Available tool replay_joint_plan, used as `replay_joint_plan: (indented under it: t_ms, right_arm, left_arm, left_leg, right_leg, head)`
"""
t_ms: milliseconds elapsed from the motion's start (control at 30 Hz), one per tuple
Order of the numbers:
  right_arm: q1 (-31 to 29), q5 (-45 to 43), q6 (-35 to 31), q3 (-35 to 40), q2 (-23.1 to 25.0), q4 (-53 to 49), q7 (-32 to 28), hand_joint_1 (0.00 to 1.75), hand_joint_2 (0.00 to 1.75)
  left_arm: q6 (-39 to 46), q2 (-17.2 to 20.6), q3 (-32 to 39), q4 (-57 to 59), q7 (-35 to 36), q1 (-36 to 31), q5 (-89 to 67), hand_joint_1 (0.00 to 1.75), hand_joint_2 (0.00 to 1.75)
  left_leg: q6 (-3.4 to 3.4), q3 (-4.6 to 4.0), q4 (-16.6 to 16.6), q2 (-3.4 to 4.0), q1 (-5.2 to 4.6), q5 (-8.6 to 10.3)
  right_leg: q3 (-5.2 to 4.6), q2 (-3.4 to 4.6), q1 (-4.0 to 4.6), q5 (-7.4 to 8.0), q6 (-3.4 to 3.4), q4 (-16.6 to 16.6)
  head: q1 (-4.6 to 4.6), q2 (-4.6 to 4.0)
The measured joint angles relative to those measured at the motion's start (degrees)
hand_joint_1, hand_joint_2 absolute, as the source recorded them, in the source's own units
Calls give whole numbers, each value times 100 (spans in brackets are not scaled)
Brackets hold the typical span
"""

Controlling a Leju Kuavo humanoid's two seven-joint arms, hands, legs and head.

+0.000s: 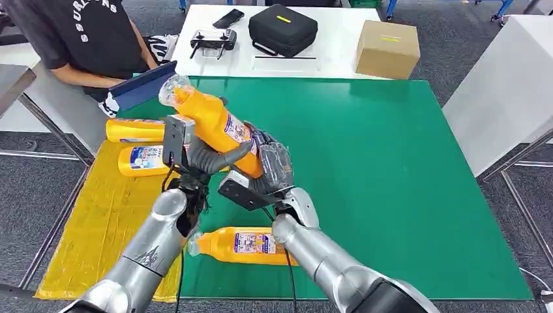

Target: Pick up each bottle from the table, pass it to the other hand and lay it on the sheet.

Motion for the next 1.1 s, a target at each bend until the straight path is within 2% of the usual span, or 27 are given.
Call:
replay_joint_plan:
  t_ms: [500, 1100]
  right_arm:
    - [95, 212, -5, -210, 11, 68, -42, 175, 175]
    - [197, 1131, -11, -466, 9, -160, 267, 175, 175]
  left_arm:
    - [72, 140, 278, -436, 11, 60, -83, 0, 175]
    - [-225, 195, 424, -492, 109, 34, 138, 0, 175]
  left_leg:
    - [0, -1, 0, -2, 0, 0]
    - [-1, -1, 0, -1, 0, 1]
  right_leg:
    - [0, -1, 0, 0, 0, 0]
    - [0, 0, 0, 0, 0, 0]
  head:
    - [2, 0]
    - [0, 0]
